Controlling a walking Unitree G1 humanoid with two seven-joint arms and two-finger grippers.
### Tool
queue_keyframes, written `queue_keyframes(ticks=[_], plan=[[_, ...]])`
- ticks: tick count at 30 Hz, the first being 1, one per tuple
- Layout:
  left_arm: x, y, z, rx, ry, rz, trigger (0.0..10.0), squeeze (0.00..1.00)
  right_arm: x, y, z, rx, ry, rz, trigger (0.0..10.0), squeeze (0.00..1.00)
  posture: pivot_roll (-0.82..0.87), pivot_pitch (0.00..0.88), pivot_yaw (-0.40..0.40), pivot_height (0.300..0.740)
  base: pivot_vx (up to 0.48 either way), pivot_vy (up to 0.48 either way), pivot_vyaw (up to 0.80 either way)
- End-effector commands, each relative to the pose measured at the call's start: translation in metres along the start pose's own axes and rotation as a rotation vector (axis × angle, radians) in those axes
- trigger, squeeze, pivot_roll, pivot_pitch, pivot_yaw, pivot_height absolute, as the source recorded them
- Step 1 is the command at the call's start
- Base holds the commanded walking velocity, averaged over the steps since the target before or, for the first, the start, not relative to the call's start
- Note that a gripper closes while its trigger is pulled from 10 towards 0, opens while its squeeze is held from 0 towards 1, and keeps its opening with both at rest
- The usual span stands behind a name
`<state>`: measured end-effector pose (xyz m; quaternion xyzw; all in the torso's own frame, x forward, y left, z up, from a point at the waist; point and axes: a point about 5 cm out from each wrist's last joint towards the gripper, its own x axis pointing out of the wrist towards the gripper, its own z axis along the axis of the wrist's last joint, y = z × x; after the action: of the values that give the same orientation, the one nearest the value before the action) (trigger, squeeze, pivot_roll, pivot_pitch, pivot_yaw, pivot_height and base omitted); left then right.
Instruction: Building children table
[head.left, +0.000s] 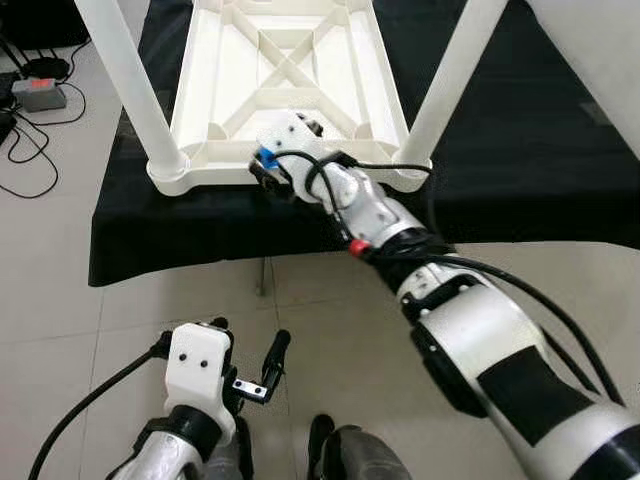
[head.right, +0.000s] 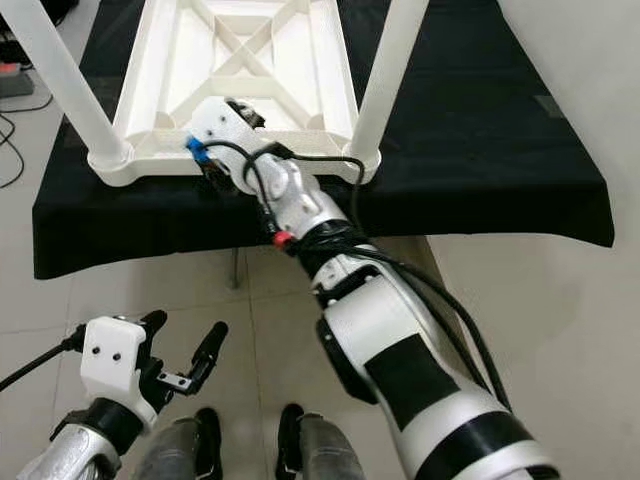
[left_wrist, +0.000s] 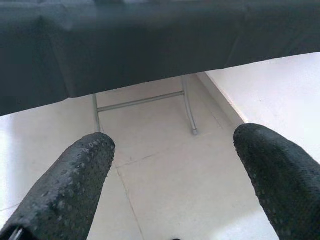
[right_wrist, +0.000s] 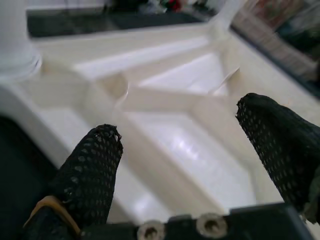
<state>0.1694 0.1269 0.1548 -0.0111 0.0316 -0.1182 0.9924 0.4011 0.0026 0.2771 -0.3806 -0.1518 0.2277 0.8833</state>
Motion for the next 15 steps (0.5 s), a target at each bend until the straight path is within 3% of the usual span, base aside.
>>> queue_keyframes(ticks=[1, 4, 6, 8, 9, 12, 13, 15], plan=[[0.000, -0.001, -0.005, -0.001, 0.026, 0.008, 10.0, 0.00, 0.000, 0.005, 0.000, -0.001, 0.004, -0.021, 10.0, 0.00, 0.12, 0.242, -0.119, 0.740, 0.000, 0.000, 0.00], [0.003, 0.001, -0.007, 0.015, 0.028, 0.011, 10.0, 0.00, -0.003, 0.005, -0.004, 0.059, -0.033, -0.040, 10.0, 0.00, 0.11, 0.228, -0.118, 0.740, 0.000, 0.000, 0.00], [0.009, 0.005, -0.008, 0.043, 0.020, 0.019, 10.0, 0.00, -0.016, 0.006, -0.016, 0.303, -0.139, 0.037, 10.0, 0.00, 0.09, 0.198, -0.112, 0.740, 0.000, 0.000, 0.00], [0.009, 0.005, -0.008, 0.043, 0.020, 0.019, 10.0, 0.00, -0.016, 0.006, -0.016, 0.303, -0.139, 0.037, 10.0, 0.00, 0.09, 0.198, -0.112, 0.740, 0.000, 0.000, 0.00], [0.011, 0.006, -0.007, 0.049, 0.017, 0.023, 10.0, 0.00, -0.019, 0.007, -0.019, 0.354, -0.170, 0.063, 10.0, 0.00, 0.09, 0.198, -0.112, 0.740, 0.000, 0.000, 0.00], [0.024, 0.016, -0.005, 0.070, -0.009, 0.055, 10.0, 0.00, -0.049, -0.002, -0.041, 0.554, -0.264, 0.096, 10.0, 0.00, 0.06, 0.157, -0.097, 0.740, 0.000, 0.000, 0.00], [0.024, 0.016, -0.005, 0.070, -0.009, 0.055, 10.0, 0.00, -0.049, -0.002, -0.041, 0.554, -0.264, 0.096, 10.0, 0.00, 0.06, 0.157, -0.097, 0.740, 0.000, 0.000, 0.00], [0.031, 0.021, -0.003, 0.077, -0.025, 0.063, 10.0, 0.00, -0.067, -0.006, -0.054, 0.627, -0.270, 0.075, 10.0, 0.00, 0.05, 0.139, -0.089, 0.740, 0.000, 0.000, 0.00]])
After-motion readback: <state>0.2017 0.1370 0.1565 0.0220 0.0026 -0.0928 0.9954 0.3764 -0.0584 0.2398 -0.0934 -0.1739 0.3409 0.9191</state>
